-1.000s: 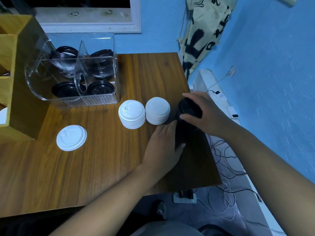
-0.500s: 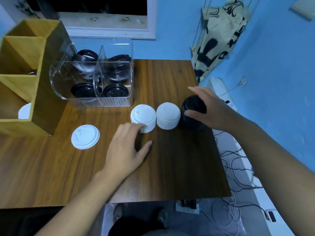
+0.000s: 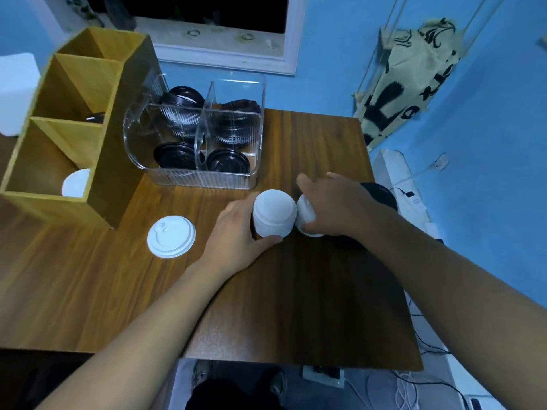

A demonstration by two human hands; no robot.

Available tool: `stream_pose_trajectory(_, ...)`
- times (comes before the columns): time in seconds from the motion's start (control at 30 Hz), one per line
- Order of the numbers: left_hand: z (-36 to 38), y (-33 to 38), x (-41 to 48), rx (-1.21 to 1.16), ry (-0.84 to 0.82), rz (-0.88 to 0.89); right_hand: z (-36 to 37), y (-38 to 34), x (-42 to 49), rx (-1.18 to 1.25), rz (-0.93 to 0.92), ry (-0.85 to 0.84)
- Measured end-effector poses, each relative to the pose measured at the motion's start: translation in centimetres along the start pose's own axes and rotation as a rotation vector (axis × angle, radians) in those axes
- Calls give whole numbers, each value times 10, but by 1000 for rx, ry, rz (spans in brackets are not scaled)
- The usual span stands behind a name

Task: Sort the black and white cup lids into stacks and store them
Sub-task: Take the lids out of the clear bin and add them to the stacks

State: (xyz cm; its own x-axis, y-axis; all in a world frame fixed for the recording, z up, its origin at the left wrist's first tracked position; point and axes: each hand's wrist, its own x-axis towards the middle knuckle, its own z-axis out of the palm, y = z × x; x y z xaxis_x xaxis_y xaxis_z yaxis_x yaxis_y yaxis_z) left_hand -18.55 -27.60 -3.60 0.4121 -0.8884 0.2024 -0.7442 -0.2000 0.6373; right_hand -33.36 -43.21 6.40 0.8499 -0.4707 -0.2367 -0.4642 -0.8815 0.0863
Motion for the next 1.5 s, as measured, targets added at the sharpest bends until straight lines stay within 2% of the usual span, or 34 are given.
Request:
stream_pose_trajectory(0.13, 0, -2, -1, -41, 16, 15, -12, 8, 0, 167, 9, 97)
stream_pose_trajectory(0.3, 1, -5, 0, -50, 20, 11, 3, 7, 6, 185, -12, -41)
stream_pose_trajectory(0.67, 4, -12, 2, -69, 54, -16, 13, -2, 21, 109, -5, -95)
stream_pose_trajectory(0.73, 4, -12, 3, -78, 50, -19, 5, -3, 19, 108, 14, -66)
stream_pose_trajectory(0.83, 3, -12, 1, -78, 62, -25, -23, -5, 11, 137, 50, 76)
stream_pose_trajectory(0.93, 2, -11, -1, -77, 68, -35, -45, -10, 1, 260, 20, 188)
stream_pose_trajectory(1.03, 2, -8, 0, -88, 70, -40, -40, -28, 0, 385, -58, 185)
stream_pose_trajectory(1.17, 1, -7, 0, -74, 39, -37, -6, -42, 9, 426, -160, 192)
stream_pose_trajectory(1.27, 1, -8, 0, -76, 42, -39, 11, -41, 10, 432, -162, 260)
stream_pose_trajectory(1.5, -1, -6, 0, -75, 54, -31, 20, -51, 11, 345, -172, 271)
